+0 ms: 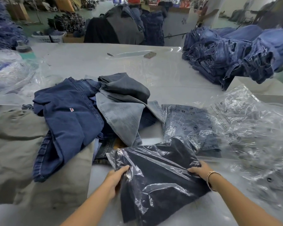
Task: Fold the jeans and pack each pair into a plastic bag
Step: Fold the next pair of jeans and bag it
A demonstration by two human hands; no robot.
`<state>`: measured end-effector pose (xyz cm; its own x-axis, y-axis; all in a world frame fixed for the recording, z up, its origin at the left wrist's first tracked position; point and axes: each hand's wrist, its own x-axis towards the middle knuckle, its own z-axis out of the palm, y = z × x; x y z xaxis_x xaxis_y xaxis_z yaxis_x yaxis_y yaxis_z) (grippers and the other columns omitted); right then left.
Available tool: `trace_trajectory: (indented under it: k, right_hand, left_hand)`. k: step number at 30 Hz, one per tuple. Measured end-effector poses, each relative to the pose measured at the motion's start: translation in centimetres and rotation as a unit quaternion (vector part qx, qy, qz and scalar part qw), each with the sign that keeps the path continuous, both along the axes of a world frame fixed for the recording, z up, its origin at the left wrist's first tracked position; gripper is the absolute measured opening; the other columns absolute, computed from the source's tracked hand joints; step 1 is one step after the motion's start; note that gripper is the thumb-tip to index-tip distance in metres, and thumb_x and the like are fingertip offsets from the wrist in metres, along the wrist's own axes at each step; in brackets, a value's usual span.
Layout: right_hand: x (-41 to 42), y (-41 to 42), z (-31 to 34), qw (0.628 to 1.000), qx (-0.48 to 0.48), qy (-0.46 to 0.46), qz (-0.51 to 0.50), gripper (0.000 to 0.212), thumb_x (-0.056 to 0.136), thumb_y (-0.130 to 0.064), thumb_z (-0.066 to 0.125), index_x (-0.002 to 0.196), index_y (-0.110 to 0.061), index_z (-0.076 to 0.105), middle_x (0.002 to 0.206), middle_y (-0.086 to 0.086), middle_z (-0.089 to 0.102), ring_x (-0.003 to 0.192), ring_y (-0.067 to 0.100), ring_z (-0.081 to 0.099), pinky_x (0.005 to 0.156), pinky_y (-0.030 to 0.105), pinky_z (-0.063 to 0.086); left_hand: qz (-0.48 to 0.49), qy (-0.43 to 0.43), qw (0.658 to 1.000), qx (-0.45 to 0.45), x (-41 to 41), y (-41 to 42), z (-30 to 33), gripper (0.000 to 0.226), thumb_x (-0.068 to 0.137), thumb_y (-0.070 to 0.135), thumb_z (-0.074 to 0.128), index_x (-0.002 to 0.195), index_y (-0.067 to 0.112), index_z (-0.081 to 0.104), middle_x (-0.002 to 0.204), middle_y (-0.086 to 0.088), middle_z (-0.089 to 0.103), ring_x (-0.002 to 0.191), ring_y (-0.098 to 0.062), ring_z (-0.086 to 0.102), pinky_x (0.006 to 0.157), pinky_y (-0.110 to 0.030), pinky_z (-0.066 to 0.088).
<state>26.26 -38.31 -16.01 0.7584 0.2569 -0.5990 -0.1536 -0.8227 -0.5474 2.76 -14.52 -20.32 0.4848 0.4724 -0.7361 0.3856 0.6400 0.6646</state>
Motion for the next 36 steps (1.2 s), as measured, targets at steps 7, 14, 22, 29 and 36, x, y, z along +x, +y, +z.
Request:
trace_trajectory:
  k: [7,14,22,29,36]
  right_hand:
    - [3.2,1.1,12.0,0.956,-0.097,-0.015,0.278,0.067,0.084,-0.019,0.068,0.143,-0.02,0.036,0.13,0.006,0.055,0.094,0.013,0.06,0.087,0.023,0.047]
    - [12.3,7.5,21.6,0.864,-0.156,-0.434,0.203,0.072,0.081,-0.026,0.072,0.142,-0.025,0.033,0.139,0.013,0.043,0.124,0.034,0.044,0.104,0.055,0.033]
    - [8.6,7.2,6.9,0.883,-0.245,-0.28,0.286,0.068,0.085,-0.07,0.039,0.145,-0.043,0.021,0.158,-0.004,0.01,0.146,0.024,0.006,0.105,0.074,0.006]
    - [7.1,4.5,-0.3,0.884,-0.256,-0.217,0.325,0.086,0.076,-0.086,0.02,0.147,-0.046,-0.009,0.159,-0.006,-0.016,0.146,0.02,-0.016,0.106,0.072,-0.006]
    - [10.2,2.3,1.2,0.824,-0.276,-0.295,0.398,0.08,0.091,-0.052,0.046,0.145,-0.047,-0.013,0.158,-0.01,-0.016,0.146,0.013,-0.012,0.104,0.075,0.006]
  left_hand:
    - [-0.057,-0.099,0.983,-0.142,-0.6,-1.5,3.4,0.022,0.062,0.011,0.067,0.082,0.002,0.069,0.075,-0.016,0.067,0.056,-0.024,0.061,0.052,-0.026,0.051]
    - [-0.11,-0.202,0.971,-0.067,9.6,-6.6,8.4,0.025,0.089,0.026,0.064,0.112,0.016,0.065,0.103,-0.002,0.071,0.087,-0.015,0.066,0.079,-0.031,0.055]
    - [-0.267,0.036,0.962,0.054,11.9,-6.0,4.1,0.044,0.097,0.05,0.042,0.124,0.017,0.05,0.106,0.001,0.06,0.085,-0.011,0.061,0.076,-0.026,0.047]
    - [-0.114,0.036,0.976,0.184,15.3,-3.4,2.7,0.066,0.091,0.044,0.056,0.147,0.023,0.027,0.14,-0.009,0.044,0.121,-0.028,0.049,0.1,-0.039,0.046]
    - [-0.251,0.086,0.91,0.318,18.2,-4.5,3.5,0.03,0.087,0.02,0.054,0.117,0.023,0.054,0.114,-0.004,0.064,0.098,-0.024,0.061,0.07,-0.026,0.044]
